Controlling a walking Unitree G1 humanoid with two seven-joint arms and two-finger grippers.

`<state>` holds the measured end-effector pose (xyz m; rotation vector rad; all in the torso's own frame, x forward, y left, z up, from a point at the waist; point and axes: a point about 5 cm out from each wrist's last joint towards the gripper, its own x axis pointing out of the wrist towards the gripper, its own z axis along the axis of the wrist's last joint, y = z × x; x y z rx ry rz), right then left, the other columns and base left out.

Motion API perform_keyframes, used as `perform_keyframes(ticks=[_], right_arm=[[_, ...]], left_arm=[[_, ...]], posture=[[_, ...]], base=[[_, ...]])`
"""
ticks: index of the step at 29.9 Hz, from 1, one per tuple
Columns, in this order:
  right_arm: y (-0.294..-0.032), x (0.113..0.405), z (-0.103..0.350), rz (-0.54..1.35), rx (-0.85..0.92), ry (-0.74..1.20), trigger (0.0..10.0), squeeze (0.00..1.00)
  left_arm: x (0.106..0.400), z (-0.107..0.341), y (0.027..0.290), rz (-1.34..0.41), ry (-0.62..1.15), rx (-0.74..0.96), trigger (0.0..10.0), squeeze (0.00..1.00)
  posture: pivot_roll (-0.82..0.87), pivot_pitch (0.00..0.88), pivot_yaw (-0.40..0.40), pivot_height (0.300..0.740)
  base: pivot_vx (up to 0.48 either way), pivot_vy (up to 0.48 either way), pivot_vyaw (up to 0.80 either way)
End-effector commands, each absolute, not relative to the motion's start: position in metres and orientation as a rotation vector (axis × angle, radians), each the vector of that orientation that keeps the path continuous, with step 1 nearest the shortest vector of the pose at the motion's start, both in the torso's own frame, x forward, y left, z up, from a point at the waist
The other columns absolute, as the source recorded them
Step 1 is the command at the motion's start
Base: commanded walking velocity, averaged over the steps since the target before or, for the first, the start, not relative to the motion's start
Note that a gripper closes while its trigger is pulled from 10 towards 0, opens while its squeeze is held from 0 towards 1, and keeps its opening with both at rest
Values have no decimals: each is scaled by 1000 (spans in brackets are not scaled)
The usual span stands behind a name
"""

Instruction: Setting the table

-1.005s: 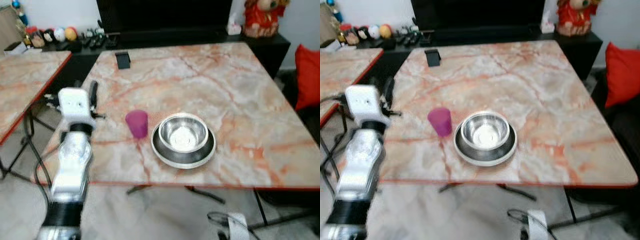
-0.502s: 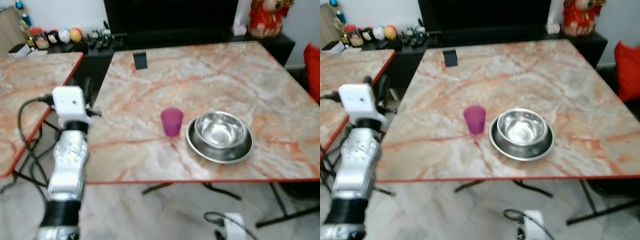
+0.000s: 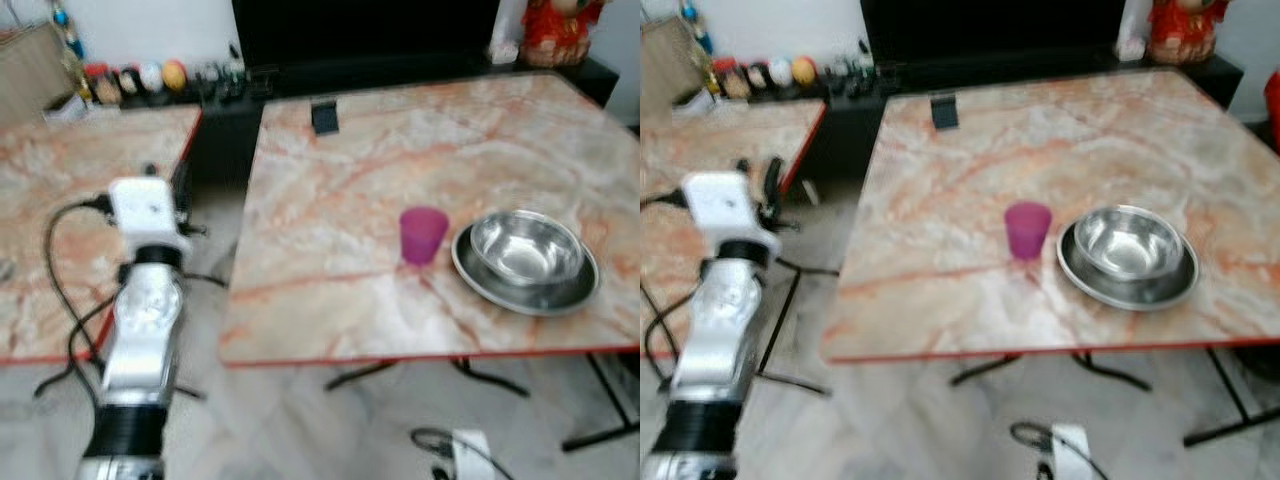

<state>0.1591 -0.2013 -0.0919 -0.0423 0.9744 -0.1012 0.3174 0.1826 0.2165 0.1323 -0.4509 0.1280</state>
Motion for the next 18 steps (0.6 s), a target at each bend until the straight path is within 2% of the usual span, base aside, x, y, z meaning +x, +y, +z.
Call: perform_keyframes(ticks=[1,3,9,13,18], right_arm=[[-192,163,-92,-77,-35,969,10000,0],[-191,164,-92,-75,-35,968,10000,0],[-190,164,-91,-76,-31,966,10000,0],[-191,162,-92,-84,-29,971,10000,0],[-193,160,-93,-92,-28,976,10000,0]], left_arm=[[314,221,193,174,-473,161,10000,0],[312,221,198,199,-477,162,10000,0],[309,210,203,178,-426,153,10000,0],[309,178,188,-54,-268,128,10000,0],[306,158,189,-72,-184,131,10000,0]], posture=[[-64,0,53,740],[-64,0,54,740],[-58,0,57,740],[-57,0,57,740],[-56,0,58,740]], base=[[0,401,0],[0,366,0],[0,0,0],[0,0,0],[0,0,0]])
